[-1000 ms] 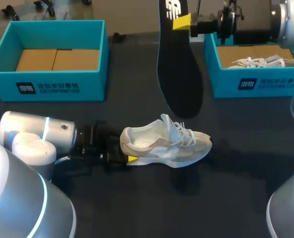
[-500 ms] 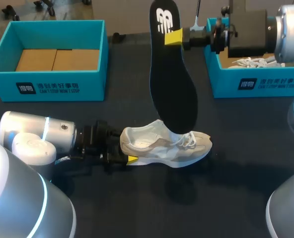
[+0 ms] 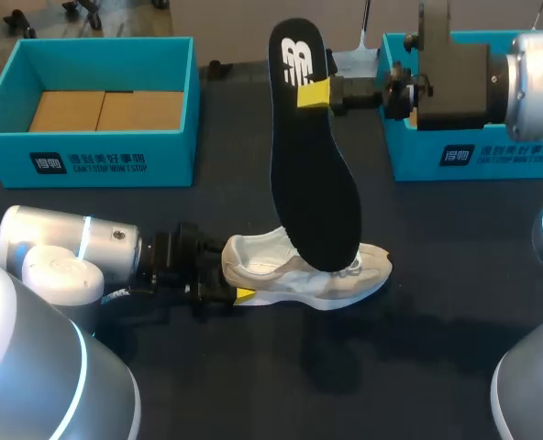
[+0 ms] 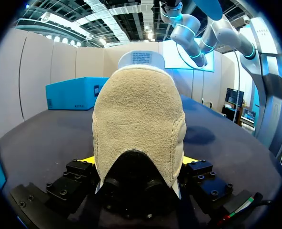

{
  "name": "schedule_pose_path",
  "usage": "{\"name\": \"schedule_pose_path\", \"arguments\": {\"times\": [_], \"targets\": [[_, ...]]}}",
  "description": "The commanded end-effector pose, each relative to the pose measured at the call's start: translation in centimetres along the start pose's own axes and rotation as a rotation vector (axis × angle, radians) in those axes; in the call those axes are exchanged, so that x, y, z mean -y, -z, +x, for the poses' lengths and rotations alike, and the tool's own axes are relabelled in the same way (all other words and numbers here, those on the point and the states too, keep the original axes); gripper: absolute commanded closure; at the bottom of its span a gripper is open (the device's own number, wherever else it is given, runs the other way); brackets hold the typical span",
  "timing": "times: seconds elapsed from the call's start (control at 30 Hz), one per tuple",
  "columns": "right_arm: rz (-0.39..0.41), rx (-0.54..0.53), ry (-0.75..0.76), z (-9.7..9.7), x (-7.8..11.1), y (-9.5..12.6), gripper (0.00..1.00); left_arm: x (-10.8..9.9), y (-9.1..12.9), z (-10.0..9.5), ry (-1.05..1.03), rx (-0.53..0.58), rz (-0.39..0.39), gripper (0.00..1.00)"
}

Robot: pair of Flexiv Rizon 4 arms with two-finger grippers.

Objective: Take the shoe out of the shoebox, open the shoe tongue, remove and reinsert the insole, then place the shoe into the shoebox

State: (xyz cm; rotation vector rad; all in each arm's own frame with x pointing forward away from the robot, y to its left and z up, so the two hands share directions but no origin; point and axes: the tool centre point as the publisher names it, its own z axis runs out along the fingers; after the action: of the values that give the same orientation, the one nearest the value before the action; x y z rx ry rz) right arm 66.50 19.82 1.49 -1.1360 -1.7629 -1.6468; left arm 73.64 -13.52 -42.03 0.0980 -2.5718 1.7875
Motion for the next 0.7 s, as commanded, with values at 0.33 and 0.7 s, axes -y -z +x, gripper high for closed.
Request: {"name": "schedule_pose_path", "arguments": {"times": [0.33,0.7], "targets": [[0.000,0.005,-0.002,0.09,0.02,-0.07,1.00,0.07,0.00,0.06,0.000,0.000,-0.002,1.00],[0.000,0.005,-0.002,0.09,0.02,-0.07,1.00,0.16,0.38,0.06,-0.006,-0.021,-0.009,0.00]]}}
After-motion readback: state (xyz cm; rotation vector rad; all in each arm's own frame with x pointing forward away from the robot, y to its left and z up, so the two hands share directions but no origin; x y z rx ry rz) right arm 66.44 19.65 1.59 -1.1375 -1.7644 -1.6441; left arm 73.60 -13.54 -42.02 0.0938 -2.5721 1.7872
